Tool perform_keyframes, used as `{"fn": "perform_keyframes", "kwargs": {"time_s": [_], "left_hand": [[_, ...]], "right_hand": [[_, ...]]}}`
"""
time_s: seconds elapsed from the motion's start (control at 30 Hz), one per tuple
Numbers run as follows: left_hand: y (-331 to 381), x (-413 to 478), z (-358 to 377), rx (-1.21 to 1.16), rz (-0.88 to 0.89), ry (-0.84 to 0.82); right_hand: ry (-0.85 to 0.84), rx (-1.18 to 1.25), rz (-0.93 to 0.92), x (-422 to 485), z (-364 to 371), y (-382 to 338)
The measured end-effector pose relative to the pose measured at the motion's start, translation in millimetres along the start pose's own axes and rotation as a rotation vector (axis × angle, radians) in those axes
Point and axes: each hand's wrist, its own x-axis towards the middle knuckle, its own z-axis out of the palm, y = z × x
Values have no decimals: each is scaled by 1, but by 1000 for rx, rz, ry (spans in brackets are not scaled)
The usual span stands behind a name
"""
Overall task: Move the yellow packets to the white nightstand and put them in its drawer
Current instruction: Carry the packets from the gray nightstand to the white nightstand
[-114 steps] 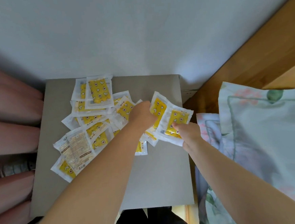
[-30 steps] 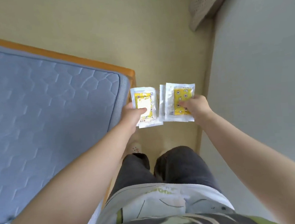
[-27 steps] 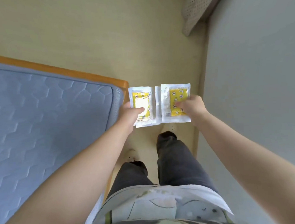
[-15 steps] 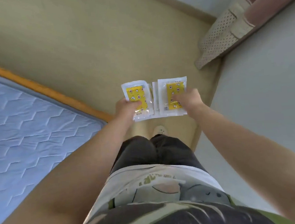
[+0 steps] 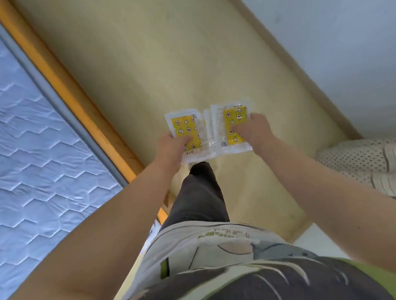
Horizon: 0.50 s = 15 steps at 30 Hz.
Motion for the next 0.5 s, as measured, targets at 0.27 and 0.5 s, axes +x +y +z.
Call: {"fn": "perform_keyframes", "kwargs": {"time_s": [0.27, 0.5], "left_hand": [[150, 90, -29, -133, 40, 82], [267, 180, -76, -263, 10, 200]], "right_hand": [[-135, -95, -60, 92, 56, -181], [-213, -176, -129, 178, 124, -336]]}}
